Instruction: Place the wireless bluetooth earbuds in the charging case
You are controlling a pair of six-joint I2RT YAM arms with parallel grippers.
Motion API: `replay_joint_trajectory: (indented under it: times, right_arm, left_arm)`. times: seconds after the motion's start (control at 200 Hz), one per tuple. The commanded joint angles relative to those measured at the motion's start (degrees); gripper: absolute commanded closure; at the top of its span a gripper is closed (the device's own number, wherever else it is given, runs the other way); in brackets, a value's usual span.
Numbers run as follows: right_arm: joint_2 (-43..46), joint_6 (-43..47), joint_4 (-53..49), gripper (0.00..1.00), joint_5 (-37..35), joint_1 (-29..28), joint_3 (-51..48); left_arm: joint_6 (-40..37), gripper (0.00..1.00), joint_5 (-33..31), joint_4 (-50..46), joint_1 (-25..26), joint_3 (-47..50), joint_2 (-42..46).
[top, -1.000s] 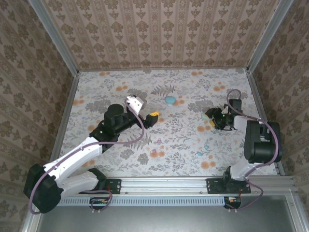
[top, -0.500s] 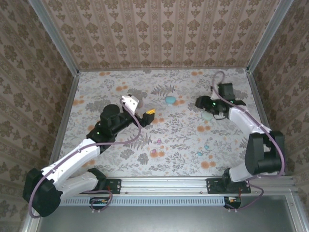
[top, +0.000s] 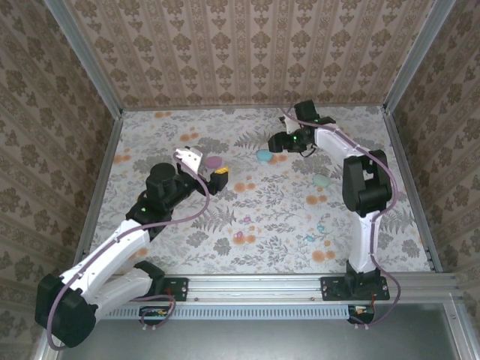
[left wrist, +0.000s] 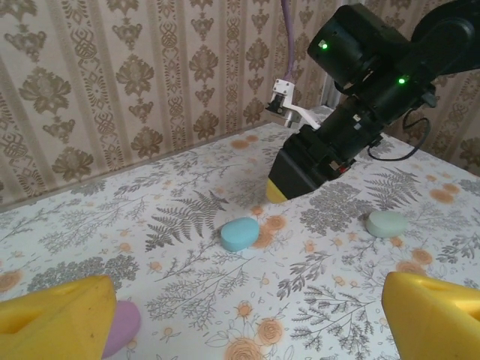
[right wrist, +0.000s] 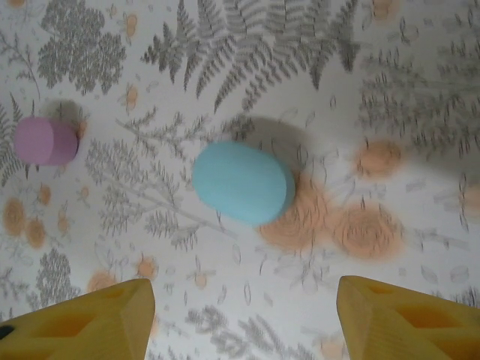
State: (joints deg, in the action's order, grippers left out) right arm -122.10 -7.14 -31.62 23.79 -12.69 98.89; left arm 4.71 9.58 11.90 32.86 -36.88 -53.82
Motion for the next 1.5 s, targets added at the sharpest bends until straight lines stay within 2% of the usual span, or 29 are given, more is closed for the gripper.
replay_joint_trajectory:
  times: [0.0,0.27,0.435,0.69,0.875,1.19,1.35,1.495]
  right_arm:
    - [-5.84,1.61,-5.04,0.32,2.82,-0.67,7.63]
    - [-19.35,1.6,-12.43,0.34,5.85,-1.79,26.13]
    - [-24.16,2.38,-16.91,0.35,9.24,-2.8,32.72]
    - [-22.55,4.36,-19.7,0.37,9.51,-3.69,30.28]
    - [-18.57,6.16,-19.28,0.37,6.27,-4.73,24.43]
    - [-14.57,10.09,-18.48,0.35,-3.56,-6.93,18.6]
    - [-14.3,9.1,-17.12,0.35,-13.23,-8.18,17.1]
    - [-14.31,9.47,-16.04,0.39,-14.47,-9.3,16.11]
  left_arm:
    - [1.01,0.08,0.48,-0.89,-0.93,0.35,0.31]
    - [0.79,0.08,1.67,-1.21,-2.45,-0.95,-1.78]
    - [0.7,0.08,2.23,-0.65,-2.8,-1.52,-3.46]
    - [0.9,0.08,3.52,0.49,-2.95,-2.1,-4.98]
    - [1.1,0.08,3.8,0.76,-2.96,-1.65,-4.3]
    - [1.2,0.08,3.67,0.8,-3.24,-0.73,-3.43]
    - [1.28,0.08,3.69,0.84,-3.24,-0.65,-3.48]
    - [1.31,0.08,3.62,0.89,-3.33,-0.64,-3.53]
